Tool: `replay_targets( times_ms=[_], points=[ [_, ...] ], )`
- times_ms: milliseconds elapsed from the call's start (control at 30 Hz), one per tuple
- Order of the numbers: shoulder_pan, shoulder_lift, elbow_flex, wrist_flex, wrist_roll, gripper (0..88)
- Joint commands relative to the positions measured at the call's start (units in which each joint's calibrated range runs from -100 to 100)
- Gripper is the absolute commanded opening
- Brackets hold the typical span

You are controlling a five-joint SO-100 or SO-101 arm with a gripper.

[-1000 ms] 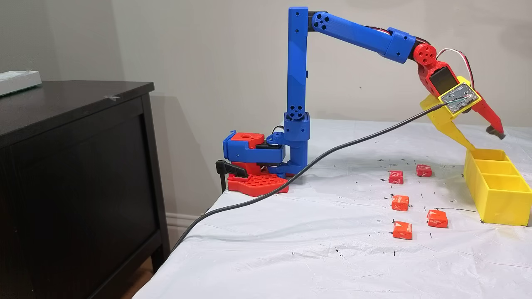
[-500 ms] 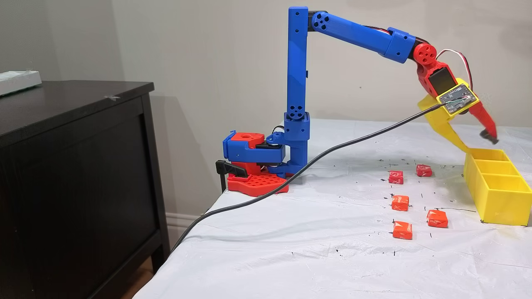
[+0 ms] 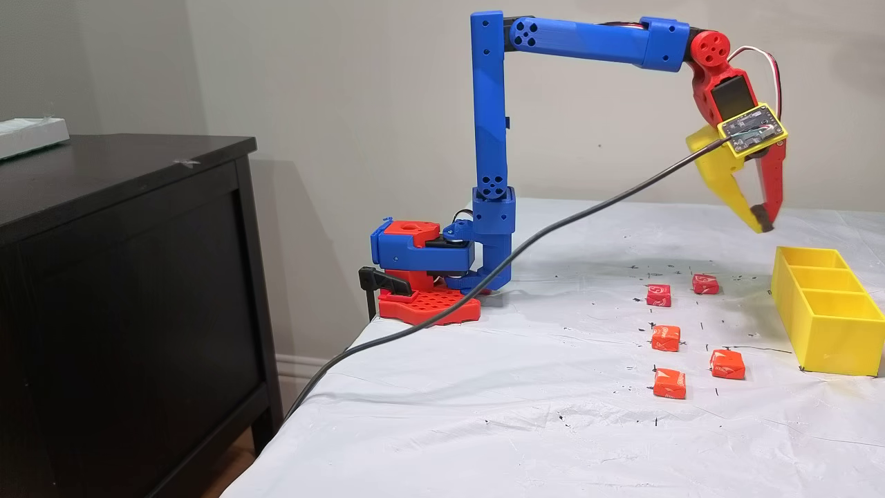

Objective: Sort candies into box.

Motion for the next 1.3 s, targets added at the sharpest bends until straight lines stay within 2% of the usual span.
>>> replay_targets(
  times_ms=[0, 333, 500, 567, 833, 1267],
  points=[
    [-2.09, -0.77, -6.51, 7.37, 1.61, 0.2],
    [-4.44, 1.43, -0.68, 6.31, 2.05, 0.2],
    [-4.35, 3.38, -1.23, 7.37, 2.39, 4.7],
    [-4.35, 4.40, -1.59, 8.35, 2.88, 11.8],
    [-4.90, 3.98, 0.41, 7.70, 3.47, 21.0],
    [-5.98, 7.45, 2.05, 4.83, 3.61, 23.0]
  ],
)
